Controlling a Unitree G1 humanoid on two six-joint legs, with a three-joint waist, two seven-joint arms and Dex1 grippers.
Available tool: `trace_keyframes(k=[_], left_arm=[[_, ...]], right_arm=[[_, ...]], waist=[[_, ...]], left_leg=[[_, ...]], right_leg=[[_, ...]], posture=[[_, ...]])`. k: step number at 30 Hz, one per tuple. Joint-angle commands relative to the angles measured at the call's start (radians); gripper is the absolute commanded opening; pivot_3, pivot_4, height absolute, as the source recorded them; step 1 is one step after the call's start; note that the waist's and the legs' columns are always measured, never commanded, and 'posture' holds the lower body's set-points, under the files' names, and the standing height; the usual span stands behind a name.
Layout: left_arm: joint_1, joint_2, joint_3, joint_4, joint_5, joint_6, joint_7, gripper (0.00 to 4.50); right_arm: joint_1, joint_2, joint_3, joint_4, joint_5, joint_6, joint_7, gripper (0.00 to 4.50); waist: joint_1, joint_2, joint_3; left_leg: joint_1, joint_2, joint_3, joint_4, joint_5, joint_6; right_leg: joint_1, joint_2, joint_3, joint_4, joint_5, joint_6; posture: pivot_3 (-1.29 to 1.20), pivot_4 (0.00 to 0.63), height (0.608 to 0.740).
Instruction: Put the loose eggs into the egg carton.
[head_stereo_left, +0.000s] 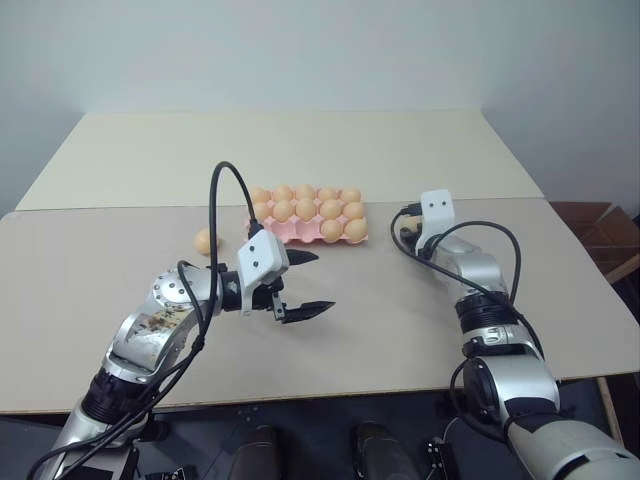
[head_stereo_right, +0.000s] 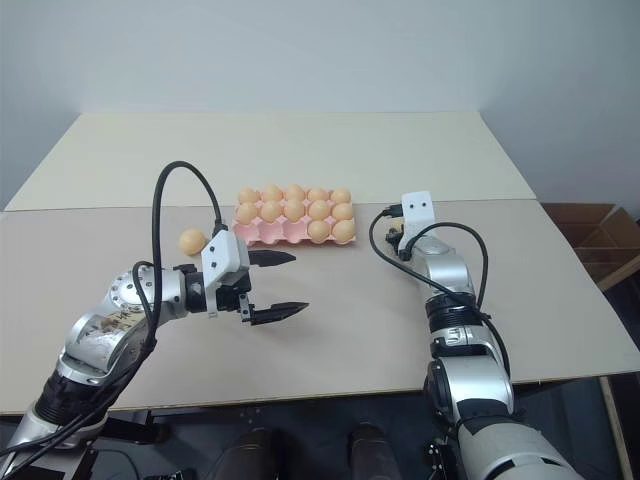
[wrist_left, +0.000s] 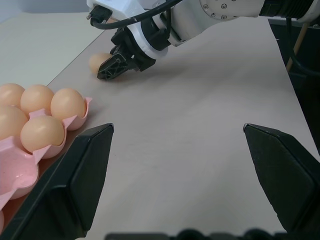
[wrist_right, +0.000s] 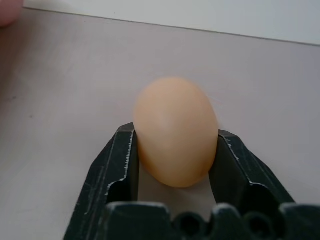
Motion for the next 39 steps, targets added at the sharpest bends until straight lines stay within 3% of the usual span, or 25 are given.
trace_keyframes(k=[1, 4, 10, 14, 19, 23, 39], left_arm=[[0.020, 0.013, 0.048, -0.022, -0.003, -0.011, 0.015, 4.50], [0.066, 0.034, 0.089, -0.046, -0.004, -0.010, 0.030, 4.50], [0.216, 0.079, 0.232, -0.148, -0.043, 0.042, 0.093, 4.50], [0.293, 0.085, 0.304, -0.203, -0.037, 0.104, 0.176, 4.50], [0.329, 0.123, 0.329, -0.197, -0.002, 0.130, 0.216, 4.50], [0.304, 0.129, 0.329, -0.190, 0.002, 0.146, 0.243, 4.50], [0.237, 0.090, 0.298, -0.203, -0.019, 0.204, 0.286, 4.50]], right_arm=[[0.005, 0.006, 0.003, -0.081, 0.004, -0.045, 0.014, 1.53], [0.084, 0.010, 0.036, -0.266, 0.005, -0.005, 0.045, 1.44], [0.313, 0.025, 0.173, -0.868, 0.030, 0.186, 0.105, 1.38], [0.346, 0.101, 0.249, -1.031, 0.035, 0.288, 0.079, 1.37], [0.297, 0.199, 0.306, -0.953, 0.014, 0.250, 0.054, 1.37], [0.199, 0.257, 0.338, -0.754, -0.020, 0.178, 0.041, 1.37], [0.022, 0.325, 0.308, -0.365, -0.062, 0.000, 0.041, 1.37]], waist=[[-0.001, 0.000, 0.000], [-0.001, 0.000, 0.000], [-0.001, 0.001, 0.000], [-0.002, 0.001, 0.001], [0.004, 0.001, 0.001], [0.003, 0.001, 0.001], [-0.003, 0.001, 0.001]], left_leg=[[0.000, 0.000, 0.000, 0.000, 0.000, 0.000], [0.000, 0.000, 0.000, 0.000, 0.000, 0.000], [-0.001, 0.001, -0.001, 0.000, 0.000, 0.000], [0.001, 0.001, -0.001, 0.000, 0.000, 0.000], [0.003, 0.001, -0.001, 0.000, 0.000, 0.000], [0.001, 0.001, -0.001, 0.000, 0.000, 0.000], [0.000, 0.001, -0.001, 0.000, 0.000, 0.000]], right_leg=[[0.000, 0.000, 0.000, 0.000, 0.000, 0.000], [0.000, 0.000, 0.000, 0.000, 0.000, 0.000], [-0.002, -0.001, 0.000, 0.001, 0.000, 0.000], [0.000, 0.000, 0.000, 0.002, 0.001, 0.000], [0.001, -0.001, -0.001, 0.001, 0.001, -0.001], [0.000, -0.001, -0.001, 0.001, 0.001, -0.001], [-0.001, 0.000, -0.002, 0.001, 0.001, -0.001]], posture=[[0.00, 0.150, 0.740], [0.00, 0.150, 0.740], [0.00, 0.150, 0.740], [0.00, 0.150, 0.740], [0.00, 0.150, 0.740], [0.00, 0.150, 0.740], [0.00, 0.150, 0.740]])
